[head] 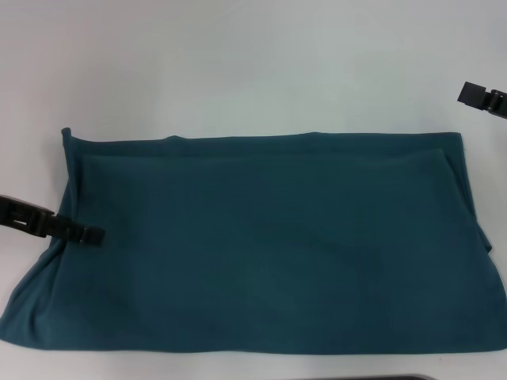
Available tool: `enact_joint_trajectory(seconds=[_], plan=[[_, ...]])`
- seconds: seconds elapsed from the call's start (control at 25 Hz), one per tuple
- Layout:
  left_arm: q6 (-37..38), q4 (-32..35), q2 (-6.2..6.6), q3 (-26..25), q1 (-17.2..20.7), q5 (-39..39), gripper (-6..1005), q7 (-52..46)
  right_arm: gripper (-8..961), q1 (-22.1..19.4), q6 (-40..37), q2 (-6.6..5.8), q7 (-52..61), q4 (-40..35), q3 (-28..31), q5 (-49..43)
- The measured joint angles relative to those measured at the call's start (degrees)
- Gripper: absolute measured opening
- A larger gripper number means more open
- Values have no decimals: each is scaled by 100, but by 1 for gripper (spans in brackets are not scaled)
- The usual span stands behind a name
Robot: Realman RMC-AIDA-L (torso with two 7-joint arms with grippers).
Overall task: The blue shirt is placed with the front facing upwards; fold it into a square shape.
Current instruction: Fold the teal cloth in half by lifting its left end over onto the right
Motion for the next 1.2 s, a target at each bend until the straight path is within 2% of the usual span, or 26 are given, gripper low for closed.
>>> enact_joint_trajectory(seconds=[0.64, 1.2], plan=[[-55, -158, 63, -1, 4, 109, 843, -38, 881, 25, 3, -8, 0, 9, 0, 0], [-55, -123, -7, 169, -61, 196, 842, -84, 881, 43, 0, -10, 0, 9, 0, 0]])
